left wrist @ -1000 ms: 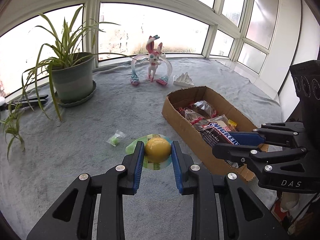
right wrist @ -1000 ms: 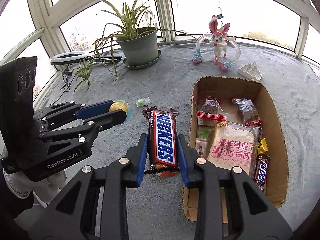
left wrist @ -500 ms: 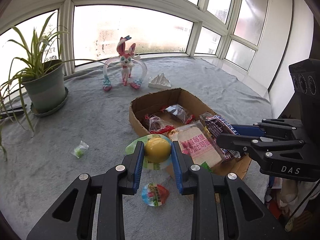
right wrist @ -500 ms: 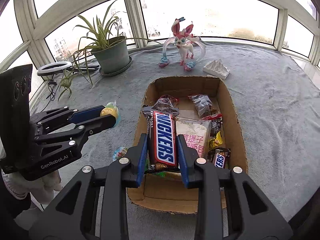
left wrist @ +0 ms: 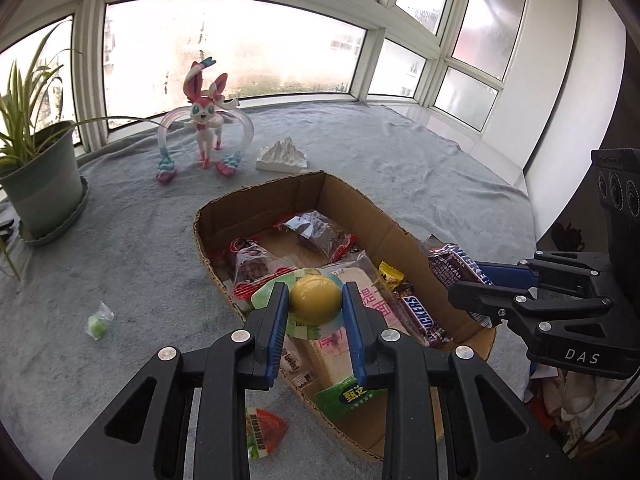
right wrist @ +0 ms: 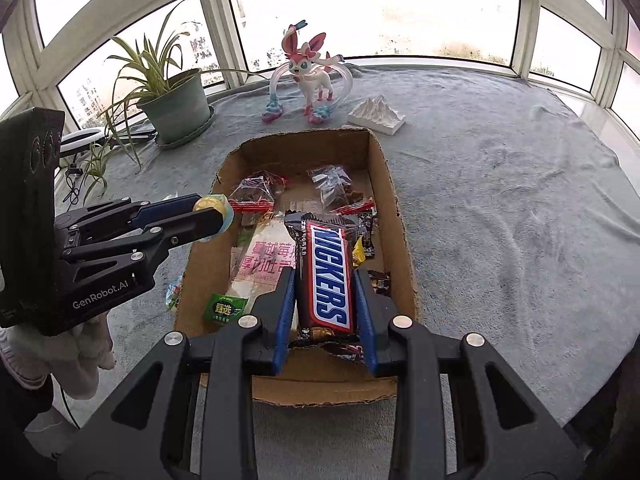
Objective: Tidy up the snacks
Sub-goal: 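Carry the yellow ball candy and Snickers bar over the box, then open the right gripper to drop the Snickers bar into the box, then lower the yellow ball candy into the box and open the left gripper while the right moves back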
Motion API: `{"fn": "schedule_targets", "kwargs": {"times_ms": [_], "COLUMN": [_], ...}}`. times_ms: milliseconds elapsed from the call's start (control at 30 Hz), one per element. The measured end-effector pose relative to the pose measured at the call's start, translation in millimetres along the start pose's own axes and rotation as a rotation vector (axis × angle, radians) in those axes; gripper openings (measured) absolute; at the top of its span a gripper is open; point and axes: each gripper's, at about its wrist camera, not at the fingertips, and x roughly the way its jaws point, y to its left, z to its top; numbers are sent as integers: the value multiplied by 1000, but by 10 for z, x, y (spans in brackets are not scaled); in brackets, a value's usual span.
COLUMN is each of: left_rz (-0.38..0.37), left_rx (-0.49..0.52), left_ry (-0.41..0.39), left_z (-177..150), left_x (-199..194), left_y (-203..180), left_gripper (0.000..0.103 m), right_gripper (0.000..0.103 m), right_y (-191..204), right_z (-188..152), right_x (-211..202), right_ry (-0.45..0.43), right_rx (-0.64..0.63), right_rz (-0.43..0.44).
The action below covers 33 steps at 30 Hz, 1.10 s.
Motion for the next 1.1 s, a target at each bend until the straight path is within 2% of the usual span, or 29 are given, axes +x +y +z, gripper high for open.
{"fn": "schedule_targets", "kwargs": {"times_ms": [200, 500, 567, 633, 1100], "left_rz": [-15, 2, 4, 6, 15], "left_rx": [18, 28, 29, 28, 14], "left_ry": [20, 41, 42, 45, 18], "left_z": [7, 21, 17, 14, 9], "left_x": [123, 181, 179, 177, -27], "left_y": [-118, -154, -156, -156, -44], "left_gripper": [26, 27, 27, 27, 27], "right_gripper": [30, 31, 40, 45, 45], "right_y": [-82, -81, -74, -60, 122], "right_z": [-70, -84, -86, -90, -79], "right_x": [74, 94, 88, 72, -23], "right_ry": [21, 29, 28, 20, 0], "right_rx": [24, 28, 27, 24, 37], "right_rz": [-5, -14, -16, -24, -10]}}
